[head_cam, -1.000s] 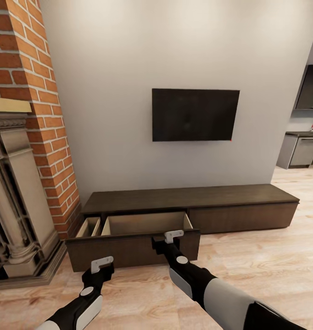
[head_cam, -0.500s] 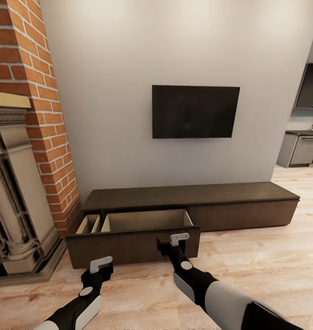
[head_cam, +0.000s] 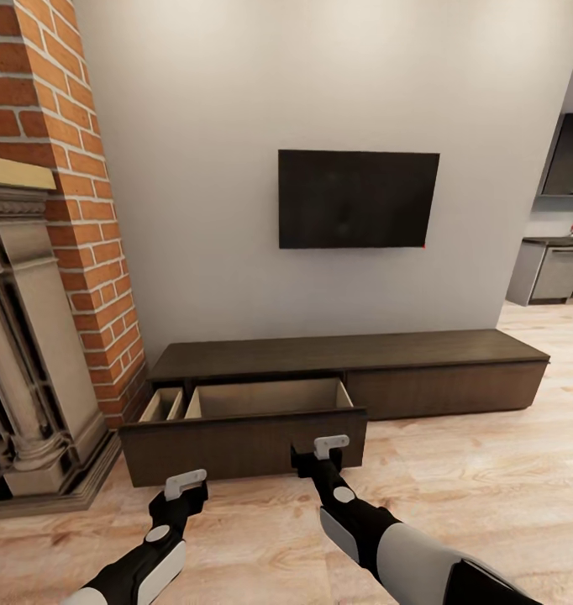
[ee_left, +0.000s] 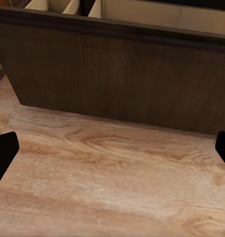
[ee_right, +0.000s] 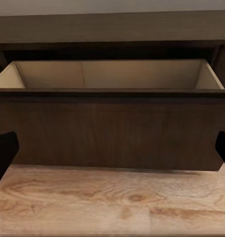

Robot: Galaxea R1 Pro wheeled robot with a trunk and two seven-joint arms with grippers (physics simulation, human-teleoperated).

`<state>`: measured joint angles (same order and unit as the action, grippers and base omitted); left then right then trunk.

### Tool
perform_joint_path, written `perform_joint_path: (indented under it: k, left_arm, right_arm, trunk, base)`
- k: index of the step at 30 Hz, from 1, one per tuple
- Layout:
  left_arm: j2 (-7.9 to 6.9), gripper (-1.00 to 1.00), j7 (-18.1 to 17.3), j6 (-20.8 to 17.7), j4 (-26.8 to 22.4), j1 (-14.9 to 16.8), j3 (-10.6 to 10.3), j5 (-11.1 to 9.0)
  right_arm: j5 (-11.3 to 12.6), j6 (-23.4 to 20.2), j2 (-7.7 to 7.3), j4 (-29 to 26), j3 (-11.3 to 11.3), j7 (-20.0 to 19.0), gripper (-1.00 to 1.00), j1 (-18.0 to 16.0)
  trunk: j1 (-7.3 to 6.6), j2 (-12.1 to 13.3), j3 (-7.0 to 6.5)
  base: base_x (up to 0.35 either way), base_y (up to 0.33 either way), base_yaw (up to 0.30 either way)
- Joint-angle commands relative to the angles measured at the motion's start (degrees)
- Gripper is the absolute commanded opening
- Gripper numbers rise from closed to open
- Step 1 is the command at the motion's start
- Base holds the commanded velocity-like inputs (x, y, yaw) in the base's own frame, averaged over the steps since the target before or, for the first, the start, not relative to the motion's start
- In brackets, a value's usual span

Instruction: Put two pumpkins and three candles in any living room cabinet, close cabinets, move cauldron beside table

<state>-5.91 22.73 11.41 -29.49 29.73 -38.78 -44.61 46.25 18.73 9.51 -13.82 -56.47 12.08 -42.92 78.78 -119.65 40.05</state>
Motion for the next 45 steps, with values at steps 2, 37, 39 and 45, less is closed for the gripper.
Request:
perform_joint_path:
  k: [2,37,39,45]
  left_arm:
    - [-0.12,1.0,-0.94,0.11,-0.31,0.07,-0.43,-0.47]
    - [-2.28,1.0,-6.72,-1.78,-5.78,0.42,-0.58,-0.04]
    - [-2.31,1.0,-6.73,-1.98,-5.76,0.42,-0.59,0.0]
    - [-2.29,1.0,-6.78,-2.47,-5.83,0.42,-0.6,-0.01]
  right_arm:
    - [0.4,0.19,0.03,0.01,-0.49,0.32,1.0,-0.01]
    - [0.34,-0.19,-0.46,2.1,-0.57,0.14,1.0,0.91]
    - [0.34,-0.19,-0.46,2.09,-0.57,0.14,1.0,0.91]
    - [0.34,-0.22,-0.46,2.1,-0.57,-0.31,1.0,0.91]
  trunk:
    - [0.44,-0.85,0.43]
    - [8.12,-14.88,6.71]
    - [8.56,-15.69,7.07]
    - [9.88,-18.09,8.15]
  base:
    - [0.0,0.0,0.0]
    - [0.0,0.0,0.0]
    - [0.0,0.0,0.0]
    - [0.0,0.0,0.0]
